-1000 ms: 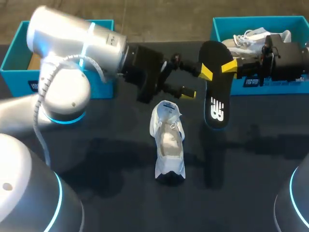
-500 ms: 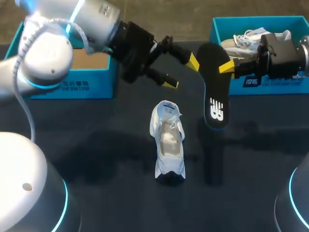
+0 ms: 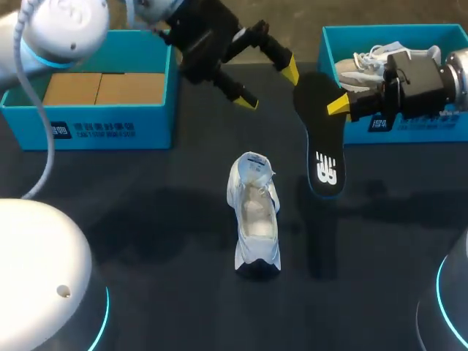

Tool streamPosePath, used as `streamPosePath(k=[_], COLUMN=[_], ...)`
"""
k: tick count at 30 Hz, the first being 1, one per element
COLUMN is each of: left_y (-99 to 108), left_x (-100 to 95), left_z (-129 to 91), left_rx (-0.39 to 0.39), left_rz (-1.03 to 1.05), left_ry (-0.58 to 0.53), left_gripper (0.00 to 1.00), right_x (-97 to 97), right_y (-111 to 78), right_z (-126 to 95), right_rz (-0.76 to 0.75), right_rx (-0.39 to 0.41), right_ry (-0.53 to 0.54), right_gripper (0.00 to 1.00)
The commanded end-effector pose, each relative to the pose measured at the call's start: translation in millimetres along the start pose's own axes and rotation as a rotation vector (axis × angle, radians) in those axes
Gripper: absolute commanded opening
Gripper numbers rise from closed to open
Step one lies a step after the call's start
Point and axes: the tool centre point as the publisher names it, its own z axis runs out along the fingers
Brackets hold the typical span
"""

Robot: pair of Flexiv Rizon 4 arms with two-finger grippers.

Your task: Take the shoe out of the shoebox, open the shoe tongue, remove and reinsert the insole, then place the shoe into the shoebox

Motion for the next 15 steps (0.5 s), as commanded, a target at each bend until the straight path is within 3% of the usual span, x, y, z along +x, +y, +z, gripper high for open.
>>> streamPosePath(k=[1, 15], left_y=[8.7, 30.2], left_x=[-9.0, -30.4], left_z=[-1.3, -1.0], left_rx=[-0.016, -0.087], left_rz=[-0.007, -0.008], left_ry=[0.292, 0.498], left_gripper=[1.00, 1.00], right_x=[-2.7, -9.3], right_y=[4.9, 12.7], right_z=[3.0, 9.6], right_rz=[0.011, 0.017], right_rx=[0.010, 0.028], right_ry=[-0.021, -0.023], right_gripper=[0.00, 0.00])
